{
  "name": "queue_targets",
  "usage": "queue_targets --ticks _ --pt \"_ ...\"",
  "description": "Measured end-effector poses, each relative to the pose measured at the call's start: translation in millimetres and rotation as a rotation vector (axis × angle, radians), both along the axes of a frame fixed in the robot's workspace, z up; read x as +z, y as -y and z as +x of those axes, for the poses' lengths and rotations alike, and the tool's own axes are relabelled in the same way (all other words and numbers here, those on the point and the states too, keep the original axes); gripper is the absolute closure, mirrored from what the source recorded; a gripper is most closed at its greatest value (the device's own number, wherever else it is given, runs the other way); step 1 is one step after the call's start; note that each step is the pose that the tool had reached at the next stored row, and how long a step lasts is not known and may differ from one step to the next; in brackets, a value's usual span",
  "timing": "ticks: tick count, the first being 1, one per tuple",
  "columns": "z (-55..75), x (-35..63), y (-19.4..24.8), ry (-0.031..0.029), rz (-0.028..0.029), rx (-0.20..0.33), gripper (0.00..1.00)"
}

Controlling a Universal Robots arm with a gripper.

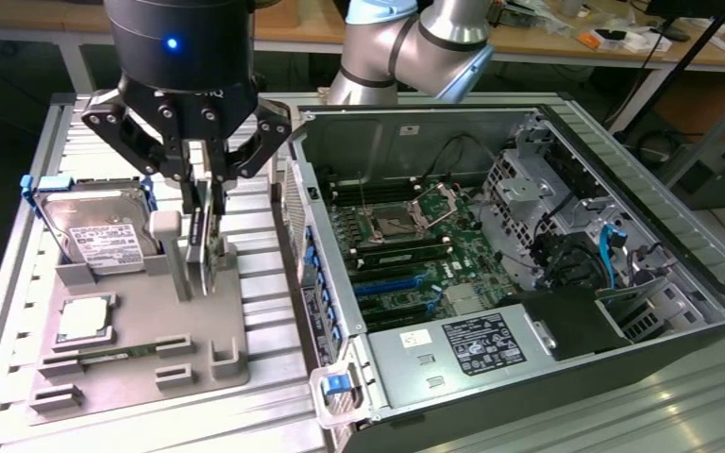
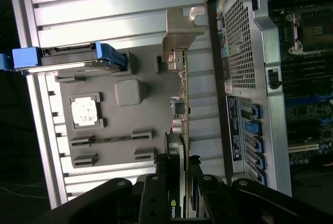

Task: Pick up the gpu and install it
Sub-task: 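Pick up the gpu and move the gpu toward the slot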

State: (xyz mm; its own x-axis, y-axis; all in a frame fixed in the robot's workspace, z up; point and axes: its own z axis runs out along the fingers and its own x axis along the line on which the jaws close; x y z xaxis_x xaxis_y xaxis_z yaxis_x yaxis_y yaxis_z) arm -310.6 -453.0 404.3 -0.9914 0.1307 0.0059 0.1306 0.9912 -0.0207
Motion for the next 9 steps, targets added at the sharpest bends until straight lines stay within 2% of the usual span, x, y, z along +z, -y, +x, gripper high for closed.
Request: queue_targets --ticks 9 --pt "0.0 9.1 0.0 0.0000 -0.0029 -0.002 0.73"
